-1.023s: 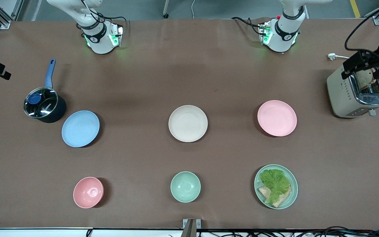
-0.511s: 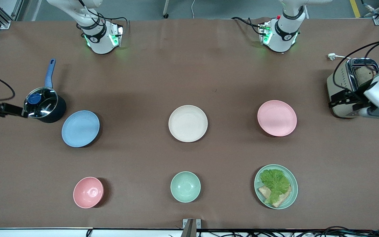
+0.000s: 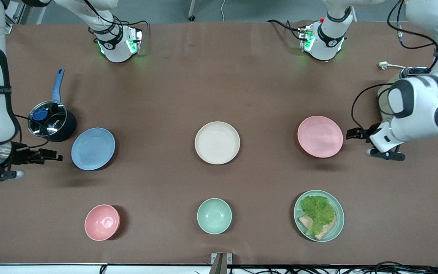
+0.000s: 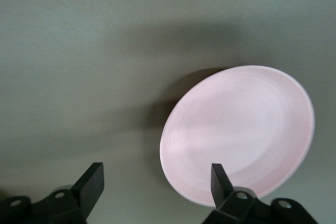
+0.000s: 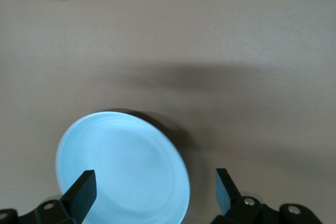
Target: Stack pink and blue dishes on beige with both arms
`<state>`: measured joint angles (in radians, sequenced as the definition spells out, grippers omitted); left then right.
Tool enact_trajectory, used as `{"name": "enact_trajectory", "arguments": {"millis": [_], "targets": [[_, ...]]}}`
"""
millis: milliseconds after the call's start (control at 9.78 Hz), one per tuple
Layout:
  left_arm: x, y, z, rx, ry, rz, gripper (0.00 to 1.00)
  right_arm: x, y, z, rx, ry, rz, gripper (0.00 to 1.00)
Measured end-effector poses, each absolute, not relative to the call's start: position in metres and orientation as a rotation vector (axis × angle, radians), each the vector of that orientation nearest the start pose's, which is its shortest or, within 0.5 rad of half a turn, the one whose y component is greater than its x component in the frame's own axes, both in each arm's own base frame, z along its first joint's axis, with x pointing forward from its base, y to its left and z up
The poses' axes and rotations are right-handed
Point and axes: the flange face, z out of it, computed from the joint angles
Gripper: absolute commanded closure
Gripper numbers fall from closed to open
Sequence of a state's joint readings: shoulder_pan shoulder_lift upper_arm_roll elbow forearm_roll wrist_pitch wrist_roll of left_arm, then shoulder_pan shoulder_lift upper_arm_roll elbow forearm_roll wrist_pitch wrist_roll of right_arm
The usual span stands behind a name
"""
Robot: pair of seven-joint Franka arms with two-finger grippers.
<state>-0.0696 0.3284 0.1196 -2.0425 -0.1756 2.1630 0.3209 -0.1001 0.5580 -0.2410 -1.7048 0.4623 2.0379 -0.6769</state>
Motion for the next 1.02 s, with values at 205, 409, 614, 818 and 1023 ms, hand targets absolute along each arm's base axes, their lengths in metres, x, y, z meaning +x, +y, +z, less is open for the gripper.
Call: {"name": "enact_trajectory", "arguments": {"millis": [205, 409, 614, 818, 1023], "targets": [[0.567, 0.017, 0.232, -3.24, 0.276, 0.378, 0.41, 0.614, -0.197, 0.219, -2.758, -0.173, 0.062, 0.03], [0.56, 0.014, 0.211, -3.234, 0.283, 0.445, 0.44, 0.603, -0.204, 0.2, -2.728, -0.166, 0.075, 0.17], [0.555, 0.007, 0.197, -3.23, 0.3, 0.47, 0.62, 0.589, -0.203, 0.184, -2.706, -0.129, 0.096, 0.29], [0.544, 0.008, 0.18, -3.223, 0.291, 0.419, 0.95, 0.58, -0.206, 0.177, -2.706, -0.107, 0.115, 0.37], [0.54, 0.006, 0.177, -3.222, 0.296, 0.401, 1.0, 0.572, -0.206, 0.17, -2.699, -0.095, 0.137, 0.52]]}}
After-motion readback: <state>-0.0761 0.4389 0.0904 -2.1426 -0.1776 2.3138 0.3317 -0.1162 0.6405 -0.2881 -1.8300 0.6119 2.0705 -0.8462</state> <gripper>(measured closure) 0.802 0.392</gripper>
